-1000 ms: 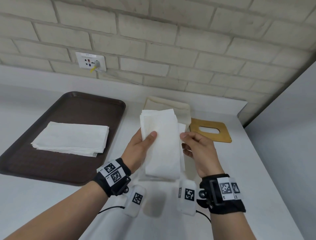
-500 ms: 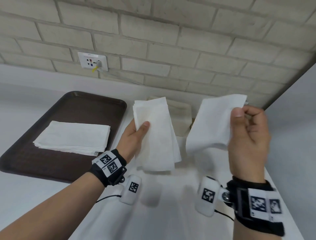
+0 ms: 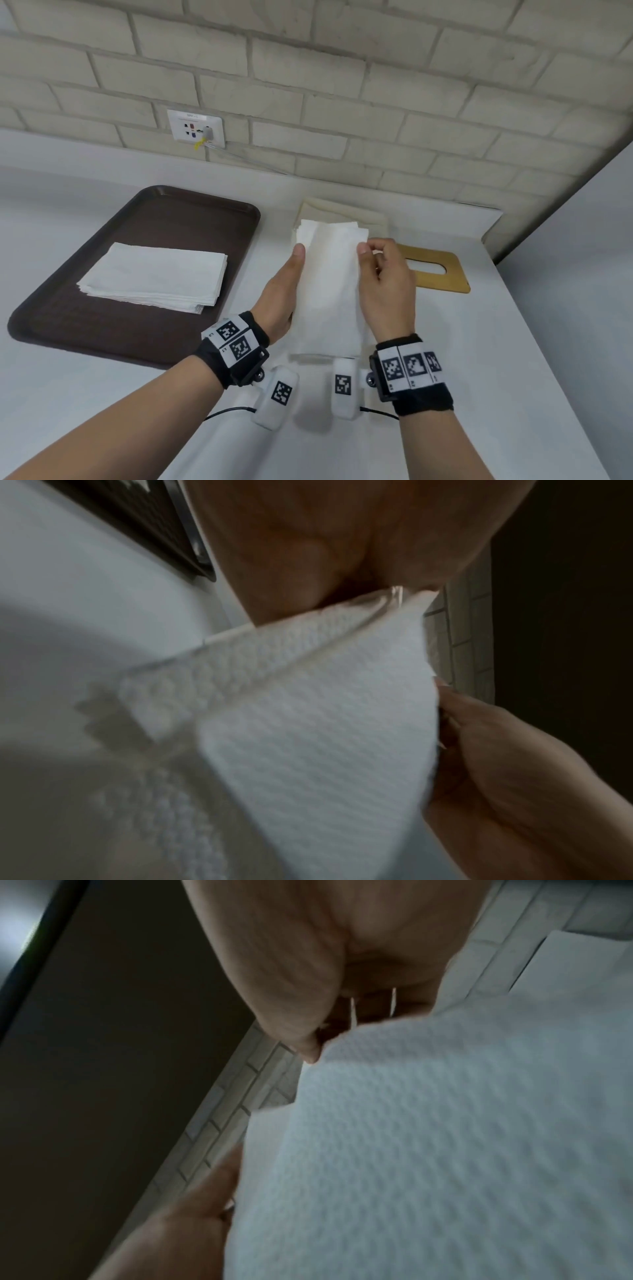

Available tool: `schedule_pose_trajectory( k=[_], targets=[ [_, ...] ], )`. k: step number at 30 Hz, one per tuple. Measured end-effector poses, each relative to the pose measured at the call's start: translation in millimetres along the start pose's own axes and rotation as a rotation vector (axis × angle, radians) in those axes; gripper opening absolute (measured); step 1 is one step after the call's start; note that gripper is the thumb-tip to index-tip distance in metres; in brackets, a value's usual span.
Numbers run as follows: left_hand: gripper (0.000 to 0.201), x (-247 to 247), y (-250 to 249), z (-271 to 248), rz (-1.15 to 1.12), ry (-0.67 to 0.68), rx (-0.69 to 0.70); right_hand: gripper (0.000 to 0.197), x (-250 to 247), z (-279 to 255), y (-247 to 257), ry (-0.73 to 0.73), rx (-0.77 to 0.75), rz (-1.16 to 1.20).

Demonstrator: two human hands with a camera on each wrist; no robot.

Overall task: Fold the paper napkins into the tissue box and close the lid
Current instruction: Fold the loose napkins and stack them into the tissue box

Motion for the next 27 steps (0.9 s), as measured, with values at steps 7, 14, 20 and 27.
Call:
schedule_pose_trajectory(
  k=[7, 14, 20, 27],
  targets=[
    [0.044, 7, -1, 2, 0.106, 0.042, 0.193, 0.051, -1, -18, -25, 0.18, 0.275, 0.136],
    [0.031, 15, -21, 8, 0.069, 0.013, 0.312, 0.034, -7, -62, -60, 0.674, 0.264, 0.066],
    [0.037, 24, -20, 3, 0.193, 0.199, 0.335, 0.042, -27, -42, -53, 0.408, 0.264, 0.272],
    [0.032, 30, -19, 0, 0.255, 0.202, 0.444, 0.044, -19, -43, -44, 0.199, 0.147, 0.289]
  ],
)
Point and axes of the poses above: each hand's wrist, its own z-axis towards the middle knuckle, its own x-axis out of the palm, y = z × x, the point moved 5 cm from there along z, towards the middle knuckle, and after that the axes turned 14 degrees about -y, right-handed, at the moved point
